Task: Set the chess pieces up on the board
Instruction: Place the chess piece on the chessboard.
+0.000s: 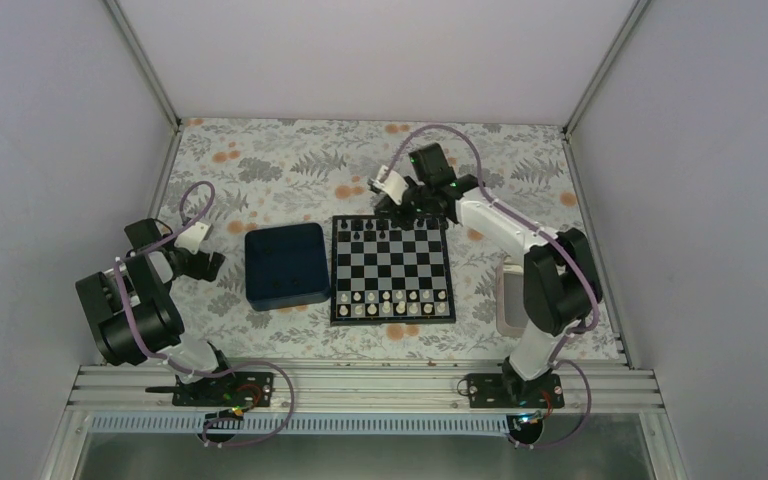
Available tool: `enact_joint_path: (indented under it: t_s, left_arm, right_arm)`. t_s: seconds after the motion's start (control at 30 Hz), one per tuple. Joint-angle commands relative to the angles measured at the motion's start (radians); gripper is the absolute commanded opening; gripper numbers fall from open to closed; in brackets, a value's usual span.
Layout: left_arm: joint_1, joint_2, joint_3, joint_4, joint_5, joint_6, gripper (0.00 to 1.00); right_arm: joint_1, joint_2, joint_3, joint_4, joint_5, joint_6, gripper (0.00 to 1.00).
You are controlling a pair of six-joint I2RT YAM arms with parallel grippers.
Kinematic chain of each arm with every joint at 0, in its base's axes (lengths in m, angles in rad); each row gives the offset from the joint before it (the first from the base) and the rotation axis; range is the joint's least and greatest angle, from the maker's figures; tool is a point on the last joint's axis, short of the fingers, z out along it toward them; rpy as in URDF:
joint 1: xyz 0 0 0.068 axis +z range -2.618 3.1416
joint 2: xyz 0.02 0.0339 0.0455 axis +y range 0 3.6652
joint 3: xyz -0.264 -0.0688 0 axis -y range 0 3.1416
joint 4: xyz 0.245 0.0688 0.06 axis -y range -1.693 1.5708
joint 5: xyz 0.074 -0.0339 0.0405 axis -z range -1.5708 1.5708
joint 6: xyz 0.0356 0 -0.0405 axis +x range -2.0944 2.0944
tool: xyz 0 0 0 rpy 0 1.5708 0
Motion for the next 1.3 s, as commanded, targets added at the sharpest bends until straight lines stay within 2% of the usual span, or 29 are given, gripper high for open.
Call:
enact_joint_path:
  t_s: [0.0,0.23,1.27]
  left_arm:
    - [0.003,-0.018,-0.012,-0.014,0.008,0.005,1.0]
    - [0.002,-0.031,-0.017,-0.019,0.011,0.003,1.0]
    - [0.003,-0.022,-0.011,-0.028,0.016,0.006,1.0]
  right_arm:
    - [-0.053,-0.064,-0.121,0.045,-0.001,-0.022,0.04]
    - [-0.087,-0.027,-0.199,0.073,-0.018,-0.046,0.05]
    - [-0.121,0.107,-0.211,0.124,-0.015,-0.072,0.06]
